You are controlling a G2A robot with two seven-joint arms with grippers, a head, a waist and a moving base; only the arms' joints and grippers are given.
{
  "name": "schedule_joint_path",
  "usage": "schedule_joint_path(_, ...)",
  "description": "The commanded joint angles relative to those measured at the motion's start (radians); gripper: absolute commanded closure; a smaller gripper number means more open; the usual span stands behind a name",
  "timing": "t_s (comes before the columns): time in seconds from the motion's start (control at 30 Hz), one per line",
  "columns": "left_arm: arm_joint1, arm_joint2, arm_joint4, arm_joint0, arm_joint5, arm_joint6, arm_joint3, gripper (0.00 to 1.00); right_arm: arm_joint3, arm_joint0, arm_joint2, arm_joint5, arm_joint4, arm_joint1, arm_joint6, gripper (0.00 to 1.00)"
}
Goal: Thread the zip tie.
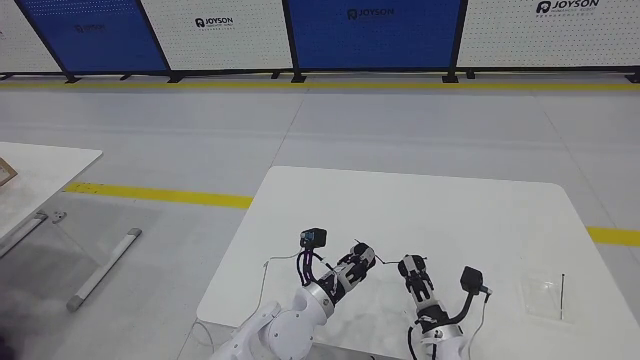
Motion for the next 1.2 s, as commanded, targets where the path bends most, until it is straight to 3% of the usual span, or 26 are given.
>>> schedule_joint_path(0.0,0.0,0.0,0.0,0.0,0.0,0.0,0.0,1.0,-0.004,-0.006,0.002,-0.004,-0.004,-0.001,-0.002,1.0)
schedule_joint_path(0.4,0.0,0.0,0.0,0.0,0.0,0.0,0.0,1.0,-0.031,-0.044,0.032,-0.022,-0.006,-0.003,-0.011,1.0)
schedule_joint_path(1.17,0.0,0.0,0.0,0.0,0.0,0.0,0.0,1.0,-0.019,-0.031,0.031,0.002,-0.015,-0.014,0.01,1.0)
